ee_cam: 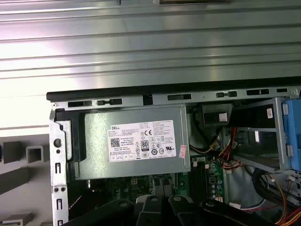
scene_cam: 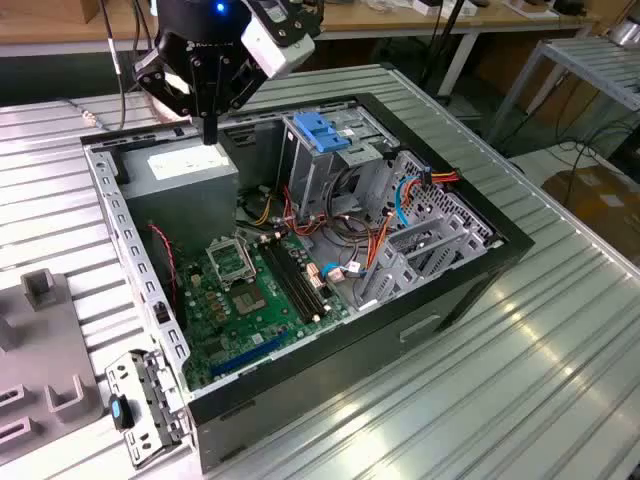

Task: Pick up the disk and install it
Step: 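Reach for the disk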

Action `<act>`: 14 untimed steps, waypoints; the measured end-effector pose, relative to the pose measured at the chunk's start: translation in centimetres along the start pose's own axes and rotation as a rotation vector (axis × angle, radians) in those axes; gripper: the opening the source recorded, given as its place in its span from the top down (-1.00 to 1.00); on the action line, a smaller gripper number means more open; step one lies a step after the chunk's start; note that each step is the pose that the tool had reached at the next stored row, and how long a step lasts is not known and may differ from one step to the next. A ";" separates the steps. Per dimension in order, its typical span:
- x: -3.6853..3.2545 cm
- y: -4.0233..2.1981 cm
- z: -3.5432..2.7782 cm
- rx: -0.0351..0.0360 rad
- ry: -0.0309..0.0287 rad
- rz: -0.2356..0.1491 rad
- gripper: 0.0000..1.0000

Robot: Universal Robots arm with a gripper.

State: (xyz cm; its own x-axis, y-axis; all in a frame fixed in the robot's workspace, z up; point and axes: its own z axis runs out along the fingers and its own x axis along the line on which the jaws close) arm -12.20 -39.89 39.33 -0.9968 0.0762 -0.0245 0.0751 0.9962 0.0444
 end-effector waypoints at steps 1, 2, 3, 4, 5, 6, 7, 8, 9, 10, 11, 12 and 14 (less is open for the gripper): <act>0.00 0.00 0.00 0.0000 0.0000 0.000 0.79; 0.00 0.00 0.00 0.0000 0.0000 0.000 0.79; 0.01 0.00 0.00 0.0000 0.0000 0.000 0.79; 0.02 0.00 0.00 0.0001 0.0000 0.000 0.79; 0.06 0.00 0.00 0.0001 0.0000 0.000 0.79; 0.10 -0.01 0.00 0.0000 0.0000 0.000 0.79; 0.11 -0.01 -0.01 0.0001 0.0001 0.000 0.79; 0.13 -0.01 -0.01 0.0000 0.0000 0.000 0.79; 0.15 -0.01 0.00 0.0000 0.0000 0.000 0.79; 0.17 -0.01 0.00 0.0000 0.0000 0.000 0.79; 0.18 -0.01 0.00 0.0000 0.0000 0.000 0.79; 0.23 -0.02 -0.01 0.0000 0.0000 0.000 0.79; 0.29 -0.02 -0.01 0.0001 0.0000 0.000 0.79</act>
State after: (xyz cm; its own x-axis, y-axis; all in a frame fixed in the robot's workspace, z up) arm -12.49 -39.89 39.33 -0.9968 0.0762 -0.0244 0.0751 0.9962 0.0443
